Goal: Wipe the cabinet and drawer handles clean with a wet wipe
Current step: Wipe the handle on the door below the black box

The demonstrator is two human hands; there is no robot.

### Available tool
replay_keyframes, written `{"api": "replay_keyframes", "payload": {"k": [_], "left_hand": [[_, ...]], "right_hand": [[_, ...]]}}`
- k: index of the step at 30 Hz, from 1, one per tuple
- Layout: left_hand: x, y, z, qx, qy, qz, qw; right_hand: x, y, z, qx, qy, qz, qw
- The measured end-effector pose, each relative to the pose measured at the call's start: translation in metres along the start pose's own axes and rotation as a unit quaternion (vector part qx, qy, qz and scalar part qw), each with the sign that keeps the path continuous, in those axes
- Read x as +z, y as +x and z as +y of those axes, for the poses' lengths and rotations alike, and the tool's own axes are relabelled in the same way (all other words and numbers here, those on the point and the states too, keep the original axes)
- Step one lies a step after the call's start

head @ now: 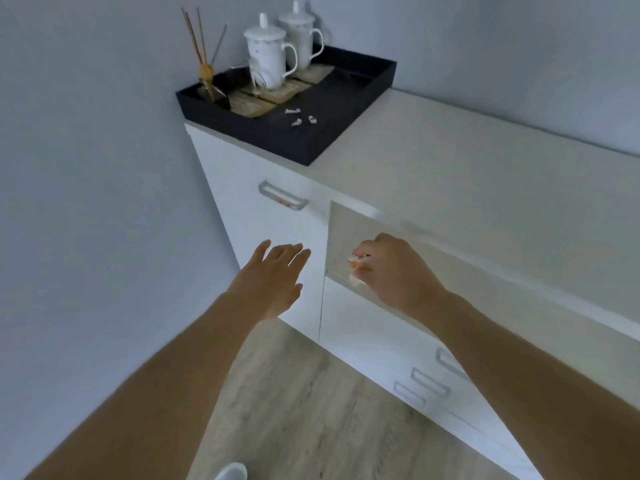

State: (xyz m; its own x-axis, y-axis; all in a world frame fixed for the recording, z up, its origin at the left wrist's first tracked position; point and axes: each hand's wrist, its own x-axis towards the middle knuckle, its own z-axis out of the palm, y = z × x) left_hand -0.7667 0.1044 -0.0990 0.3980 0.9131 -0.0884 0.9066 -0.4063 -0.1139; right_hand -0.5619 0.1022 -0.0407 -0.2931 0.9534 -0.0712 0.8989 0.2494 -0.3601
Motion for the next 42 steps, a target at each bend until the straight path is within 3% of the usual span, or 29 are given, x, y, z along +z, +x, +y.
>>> {"api": "replay_keyframes", "payload": {"k": [5, 14, 22, 28, 33, 42], "left_hand": [[0.001, 0.028, -0.073, 0.062, 0.033, 0.048, 0.996], [0.017, 0.062, -0.150, 0.182, 0.067, 0.141, 0.971], [0.016, 0.088, -0.186, 0.166, 0.059, 0.193, 0.965], [0.022, 0.117, -0.202, 0.162, 0.087, 0.232, 0.955], [0.046, 0.148, -0.225, 0.220, 0.151, 0.315, 0.911], [0.079, 0.199, -0.229, 0.256, 0.175, 0.482, 0.819]], "right_hand": [[0.001, 0.054, -0.063, 0.022, 0.001, 0.081, 0.996], [0.032, 0.110, -0.100, 0.114, 0.045, 0.101, 0.987], [0.054, 0.120, -0.105, 0.160, 0.088, 0.110, 0.977], [0.065, 0.124, -0.117, 0.187, 0.104, 0.165, 0.963], [0.074, 0.133, -0.118, 0.228, 0.100, 0.226, 0.942], [0.111, 0.156, -0.121, 0.309, 0.182, 0.394, 0.846]]}}
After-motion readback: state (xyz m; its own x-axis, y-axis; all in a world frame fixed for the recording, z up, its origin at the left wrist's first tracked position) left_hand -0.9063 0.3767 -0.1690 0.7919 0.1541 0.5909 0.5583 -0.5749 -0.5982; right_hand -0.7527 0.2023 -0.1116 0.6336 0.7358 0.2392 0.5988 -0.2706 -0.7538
